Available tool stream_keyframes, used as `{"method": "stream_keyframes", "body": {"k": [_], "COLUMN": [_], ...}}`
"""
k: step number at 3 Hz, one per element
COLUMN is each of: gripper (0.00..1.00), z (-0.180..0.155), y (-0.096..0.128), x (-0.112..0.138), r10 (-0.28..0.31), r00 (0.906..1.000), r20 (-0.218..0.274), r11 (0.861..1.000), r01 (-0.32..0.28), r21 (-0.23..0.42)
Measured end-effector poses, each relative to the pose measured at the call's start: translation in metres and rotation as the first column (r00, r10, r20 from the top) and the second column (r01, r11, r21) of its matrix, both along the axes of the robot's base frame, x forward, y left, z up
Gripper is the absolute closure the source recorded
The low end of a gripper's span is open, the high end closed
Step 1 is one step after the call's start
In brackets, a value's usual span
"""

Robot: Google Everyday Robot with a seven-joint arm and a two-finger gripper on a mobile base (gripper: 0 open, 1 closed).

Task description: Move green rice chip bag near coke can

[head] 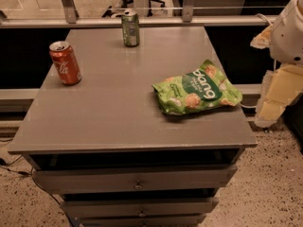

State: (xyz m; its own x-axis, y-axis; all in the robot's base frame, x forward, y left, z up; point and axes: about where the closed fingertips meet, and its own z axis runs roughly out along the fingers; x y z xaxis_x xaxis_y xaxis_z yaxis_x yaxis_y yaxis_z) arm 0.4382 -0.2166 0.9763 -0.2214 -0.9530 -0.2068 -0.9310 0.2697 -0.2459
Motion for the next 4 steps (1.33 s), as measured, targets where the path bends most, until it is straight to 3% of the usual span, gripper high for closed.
{"method": "stream_keyframes", "body": {"k": [2, 3, 4], "gripper": [0.0, 0.0, 0.0], "z": [-0.003, -0.024, -0.047], "y": [0.002, 0.016, 0.035], "x": [0.001, 0.009, 0.031], "r10": [-0.004, 0.014, 0.051], "r00": [0.9999, 0.999, 0.9941], "r20": [0.011, 0.042, 0.096], "r11": [1.0, 0.993, 0.976], "r01": [0.004, -0.019, -0.07], "r21": [0.027, 0.114, 0.208]}}
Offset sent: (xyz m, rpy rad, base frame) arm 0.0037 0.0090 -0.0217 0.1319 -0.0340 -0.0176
